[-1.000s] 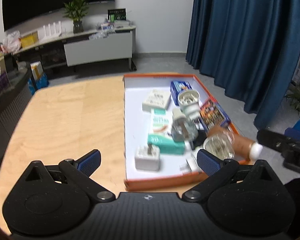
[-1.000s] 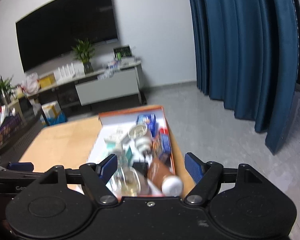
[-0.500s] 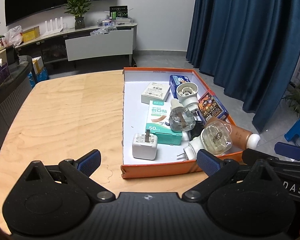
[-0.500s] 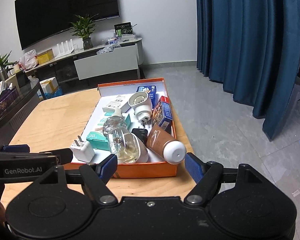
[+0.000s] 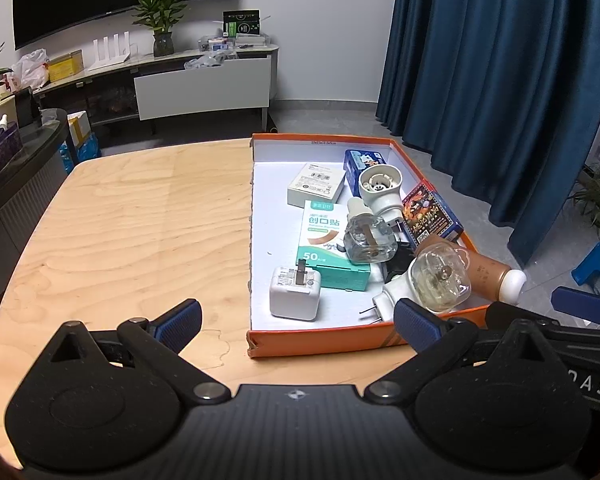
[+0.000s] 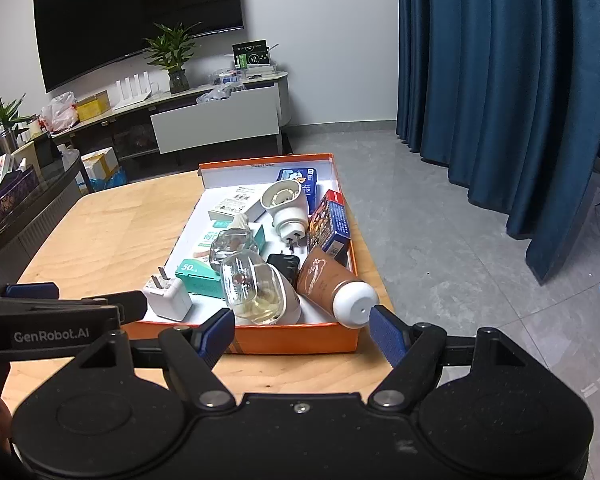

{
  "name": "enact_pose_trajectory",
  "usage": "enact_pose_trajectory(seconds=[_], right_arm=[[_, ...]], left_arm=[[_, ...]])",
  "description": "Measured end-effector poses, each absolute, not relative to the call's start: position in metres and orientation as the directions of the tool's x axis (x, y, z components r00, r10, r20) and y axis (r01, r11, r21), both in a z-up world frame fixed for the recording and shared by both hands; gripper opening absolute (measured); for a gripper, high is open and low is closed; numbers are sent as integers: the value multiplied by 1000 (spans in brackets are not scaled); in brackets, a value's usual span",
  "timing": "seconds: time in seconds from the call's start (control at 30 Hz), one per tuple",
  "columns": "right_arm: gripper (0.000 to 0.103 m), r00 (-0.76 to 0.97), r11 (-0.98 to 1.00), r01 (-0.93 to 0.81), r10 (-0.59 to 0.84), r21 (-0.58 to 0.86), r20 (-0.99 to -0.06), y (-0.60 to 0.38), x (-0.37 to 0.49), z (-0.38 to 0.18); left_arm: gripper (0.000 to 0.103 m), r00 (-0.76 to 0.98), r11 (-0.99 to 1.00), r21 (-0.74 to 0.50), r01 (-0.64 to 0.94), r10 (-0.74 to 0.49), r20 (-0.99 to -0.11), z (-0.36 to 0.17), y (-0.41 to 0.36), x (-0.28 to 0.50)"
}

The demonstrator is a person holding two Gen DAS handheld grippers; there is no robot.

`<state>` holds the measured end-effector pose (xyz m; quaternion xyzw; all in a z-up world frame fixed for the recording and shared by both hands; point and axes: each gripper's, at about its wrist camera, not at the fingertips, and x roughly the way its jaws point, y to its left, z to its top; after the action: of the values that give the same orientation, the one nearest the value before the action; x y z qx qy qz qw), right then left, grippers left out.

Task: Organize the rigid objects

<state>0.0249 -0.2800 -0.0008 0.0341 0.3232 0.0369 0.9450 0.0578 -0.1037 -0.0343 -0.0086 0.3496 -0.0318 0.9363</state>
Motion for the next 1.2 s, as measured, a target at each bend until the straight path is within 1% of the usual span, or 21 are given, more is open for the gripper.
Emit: enact_pose_trajectory(seconds=[1.2], right_arm=[[88, 780, 995, -47, 91, 86, -619, -278, 26, -6]], left_arm=[[103, 754, 999, -10, 41, -37, -656, -34, -106, 56]])
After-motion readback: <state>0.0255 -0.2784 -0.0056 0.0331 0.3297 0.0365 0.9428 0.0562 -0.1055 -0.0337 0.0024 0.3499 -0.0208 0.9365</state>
